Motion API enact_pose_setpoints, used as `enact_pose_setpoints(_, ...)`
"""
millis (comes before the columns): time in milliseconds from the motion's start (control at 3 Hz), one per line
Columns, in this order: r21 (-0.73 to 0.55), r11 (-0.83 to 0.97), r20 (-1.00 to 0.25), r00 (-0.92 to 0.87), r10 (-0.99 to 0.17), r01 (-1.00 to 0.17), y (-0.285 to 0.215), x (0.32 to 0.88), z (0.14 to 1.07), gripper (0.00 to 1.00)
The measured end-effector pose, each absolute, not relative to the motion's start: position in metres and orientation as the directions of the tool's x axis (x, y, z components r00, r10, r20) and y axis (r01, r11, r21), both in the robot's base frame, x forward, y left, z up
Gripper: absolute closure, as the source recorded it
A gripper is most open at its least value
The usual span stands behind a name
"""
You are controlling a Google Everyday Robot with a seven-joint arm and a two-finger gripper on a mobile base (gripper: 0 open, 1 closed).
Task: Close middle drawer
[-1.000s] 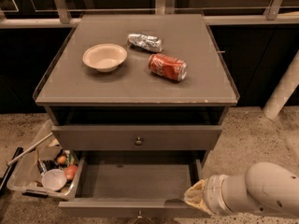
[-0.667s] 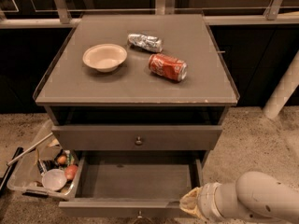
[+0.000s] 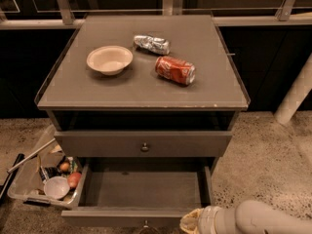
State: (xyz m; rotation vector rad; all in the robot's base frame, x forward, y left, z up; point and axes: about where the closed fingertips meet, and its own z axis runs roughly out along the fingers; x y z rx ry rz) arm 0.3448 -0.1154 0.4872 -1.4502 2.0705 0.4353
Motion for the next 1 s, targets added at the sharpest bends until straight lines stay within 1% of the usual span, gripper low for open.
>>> enact_pose_setpoints(333, -0.07, 0.35, -0.642, -0.226, -0.733, -0.934, -0.104, 0.342, 0.459, 1.0)
enact_pose_setpoints(667, -0.084, 0.328, -0.626, -0.206, -0.752, -0.941, -0.099, 0.336, 0.43, 1.0)
enact_pose_setpoints(1000, -0.096, 0.315, -0.607, -0.195, -0.771, -0.944, -0.103, 0.346, 0.41, 1.0)
